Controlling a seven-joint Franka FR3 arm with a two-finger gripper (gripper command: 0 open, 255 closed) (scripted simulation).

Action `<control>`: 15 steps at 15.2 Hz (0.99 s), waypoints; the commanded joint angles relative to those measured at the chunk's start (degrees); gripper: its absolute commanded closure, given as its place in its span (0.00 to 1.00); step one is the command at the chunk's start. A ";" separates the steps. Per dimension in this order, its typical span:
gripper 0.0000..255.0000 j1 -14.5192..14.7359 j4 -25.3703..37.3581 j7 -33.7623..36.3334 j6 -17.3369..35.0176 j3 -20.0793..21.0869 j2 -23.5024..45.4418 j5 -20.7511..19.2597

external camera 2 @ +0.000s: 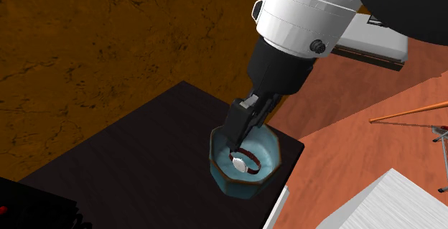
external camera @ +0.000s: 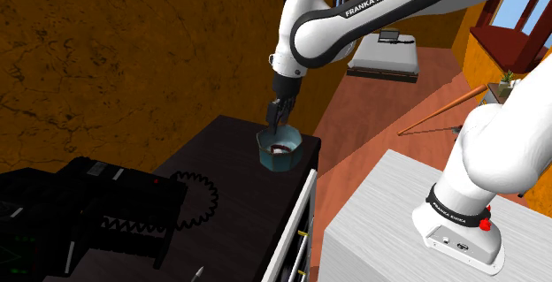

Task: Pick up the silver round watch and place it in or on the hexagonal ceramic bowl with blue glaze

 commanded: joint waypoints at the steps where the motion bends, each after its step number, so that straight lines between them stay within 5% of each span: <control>1: 0.00 0.00 0.00 0.00 0.00 0.00 0.00 0.00; 7: 0.00 -0.72 3.75 0.27 -7.52 -1.33 -3.59 -0.86; 15: 0.00 -0.72 3.74 0.27 -7.51 -1.33 -3.59 -0.87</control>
